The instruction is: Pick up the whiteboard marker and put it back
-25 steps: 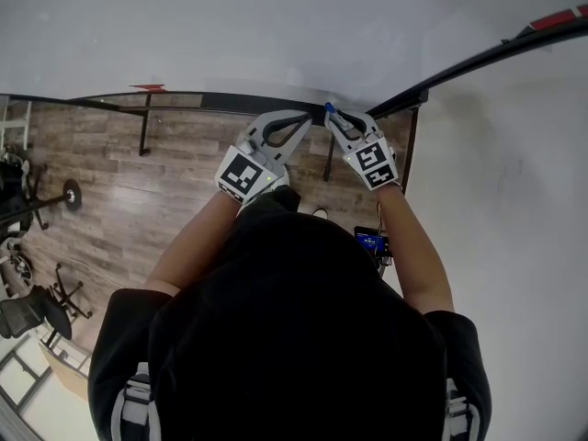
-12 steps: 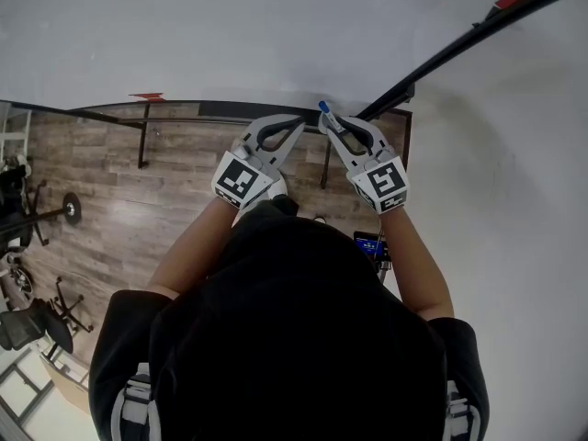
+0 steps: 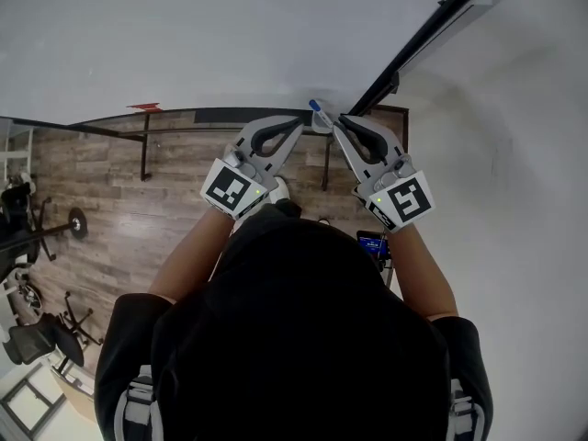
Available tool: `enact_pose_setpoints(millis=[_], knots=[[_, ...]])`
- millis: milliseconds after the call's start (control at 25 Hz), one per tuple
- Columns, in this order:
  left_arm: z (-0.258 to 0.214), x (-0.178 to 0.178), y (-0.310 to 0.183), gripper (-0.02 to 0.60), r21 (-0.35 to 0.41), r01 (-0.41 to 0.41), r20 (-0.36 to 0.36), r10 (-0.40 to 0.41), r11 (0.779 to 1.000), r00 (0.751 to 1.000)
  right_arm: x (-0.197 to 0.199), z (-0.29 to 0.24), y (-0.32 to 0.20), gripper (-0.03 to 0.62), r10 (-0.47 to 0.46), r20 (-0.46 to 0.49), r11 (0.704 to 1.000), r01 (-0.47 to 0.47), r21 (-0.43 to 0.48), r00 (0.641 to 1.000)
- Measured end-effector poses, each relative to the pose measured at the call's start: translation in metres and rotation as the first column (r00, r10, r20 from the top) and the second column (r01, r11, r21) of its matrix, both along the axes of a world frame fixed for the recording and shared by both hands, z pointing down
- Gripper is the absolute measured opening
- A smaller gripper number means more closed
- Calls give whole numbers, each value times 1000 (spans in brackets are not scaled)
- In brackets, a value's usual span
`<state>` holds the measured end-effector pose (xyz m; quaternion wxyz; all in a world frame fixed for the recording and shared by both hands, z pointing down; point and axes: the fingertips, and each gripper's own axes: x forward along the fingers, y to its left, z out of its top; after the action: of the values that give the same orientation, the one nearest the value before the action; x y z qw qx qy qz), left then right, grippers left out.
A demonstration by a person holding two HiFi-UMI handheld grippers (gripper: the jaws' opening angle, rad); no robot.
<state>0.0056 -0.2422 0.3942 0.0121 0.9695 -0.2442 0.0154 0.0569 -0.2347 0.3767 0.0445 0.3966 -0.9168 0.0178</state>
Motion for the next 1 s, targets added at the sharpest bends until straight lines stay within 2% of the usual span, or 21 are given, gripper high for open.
enact_pose_setpoints(millis=[320, 440, 560, 1000], knots=[[-37, 7, 19, 3, 31, -2, -56, 4, 1000, 998, 0, -23, 20, 0, 47, 43, 996, -50, 68, 998], [-38, 11, 25, 3, 40, 8, -46, -6, 999, 999, 2, -28, 25, 0, 93, 43, 990, -97, 99, 995], [-34, 14, 29, 3, 42, 13, -32, -11, 999, 999, 7, -22, 28, 0, 134, 33, 987, -137, 85, 990], [-25, 15, 36, 3, 29, 38, -24, -37, 999, 999, 15, -15, 41, 0, 132, 33, 988, -134, 72, 991]])
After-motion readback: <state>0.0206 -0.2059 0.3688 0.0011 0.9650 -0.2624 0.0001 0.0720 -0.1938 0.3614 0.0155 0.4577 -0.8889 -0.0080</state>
